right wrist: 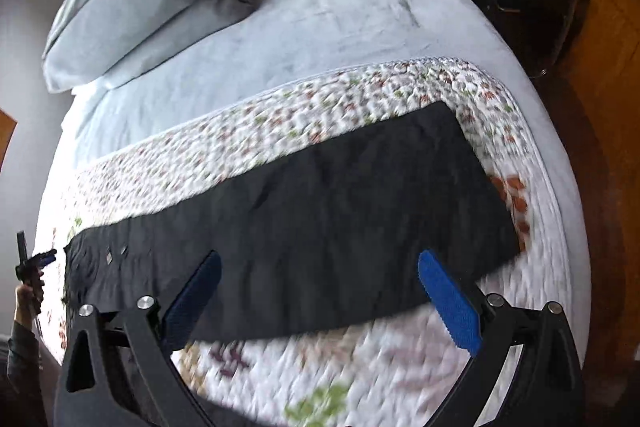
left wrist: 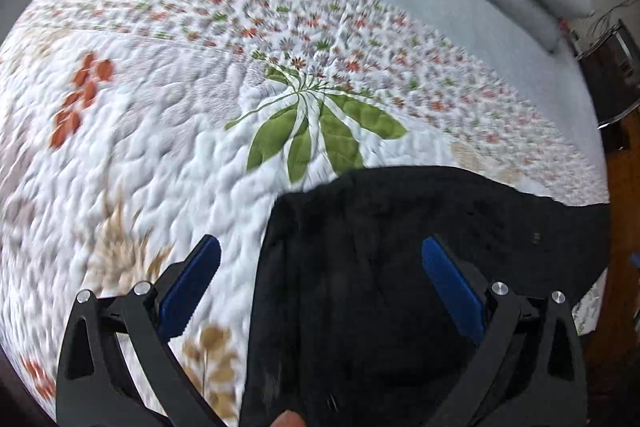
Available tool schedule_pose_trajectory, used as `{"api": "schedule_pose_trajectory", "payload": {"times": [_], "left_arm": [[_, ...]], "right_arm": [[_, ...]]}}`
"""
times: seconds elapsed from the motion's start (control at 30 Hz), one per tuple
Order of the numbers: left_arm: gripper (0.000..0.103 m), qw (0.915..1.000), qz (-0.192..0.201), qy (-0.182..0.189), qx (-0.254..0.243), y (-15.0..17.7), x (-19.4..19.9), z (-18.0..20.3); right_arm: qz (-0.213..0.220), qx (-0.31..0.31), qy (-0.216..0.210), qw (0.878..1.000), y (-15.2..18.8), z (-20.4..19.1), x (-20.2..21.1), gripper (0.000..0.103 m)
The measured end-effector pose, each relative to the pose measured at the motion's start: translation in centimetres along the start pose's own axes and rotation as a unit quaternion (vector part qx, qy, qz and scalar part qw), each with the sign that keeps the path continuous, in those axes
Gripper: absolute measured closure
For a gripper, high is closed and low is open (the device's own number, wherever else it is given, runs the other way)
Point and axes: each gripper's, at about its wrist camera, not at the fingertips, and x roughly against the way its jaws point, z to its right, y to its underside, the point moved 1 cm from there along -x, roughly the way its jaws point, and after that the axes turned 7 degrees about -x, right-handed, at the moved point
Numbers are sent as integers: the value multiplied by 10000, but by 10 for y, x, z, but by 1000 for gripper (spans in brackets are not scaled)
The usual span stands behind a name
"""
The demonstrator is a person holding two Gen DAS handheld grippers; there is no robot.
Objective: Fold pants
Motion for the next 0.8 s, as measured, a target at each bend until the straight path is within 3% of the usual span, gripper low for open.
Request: {"api": "schedule_pose_trajectory", "payload": {"times": [0.17,0.3,0.37,0.4,0.43,0.47,0.53,0.57,0.6,0.63,0.8], "left_arm": [[3,9992,-256,225,-200,-17,-28,0],[3,9980,-439,292,-340,-15,-41,3],[4,9979,-410,358,-352,-13,-44,3],[4,9979,-396,397,-322,-12,-45,2],[5,9980,-338,449,-277,-11,-46,1],[20,9980,-283,502,-245,-11,-44,2],[40,9986,-199,420,-264,-13,-41,-1],[48,9988,-158,433,-187,-12,-41,-6],[57,9988,-134,468,-113,-12,-40,-11],[59,9987,-123,492,-66,-11,-40,-15],[63,9980,-76,620,-106,-6,-37,-22]], "right_arm": [[-177,-154,-34,9997,-43,21,-49,3],[-246,-36,-118,9996,-57,24,-71,3],[-279,6,-273,9992,-59,25,-77,8],[-280,35,-352,9990,-60,26,-79,31],[-319,66,-462,9984,-62,27,-82,63],[-357,94,-517,9980,-64,30,-84,72],[-341,225,-428,9983,-69,30,-86,69],[-271,226,-345,9988,-74,33,-86,62],[-206,170,-259,9993,-78,36,-86,35],[-160,16,-231,9996,-85,41,-85,8],[160,-183,139,9996,-106,64,-85,7]]}}
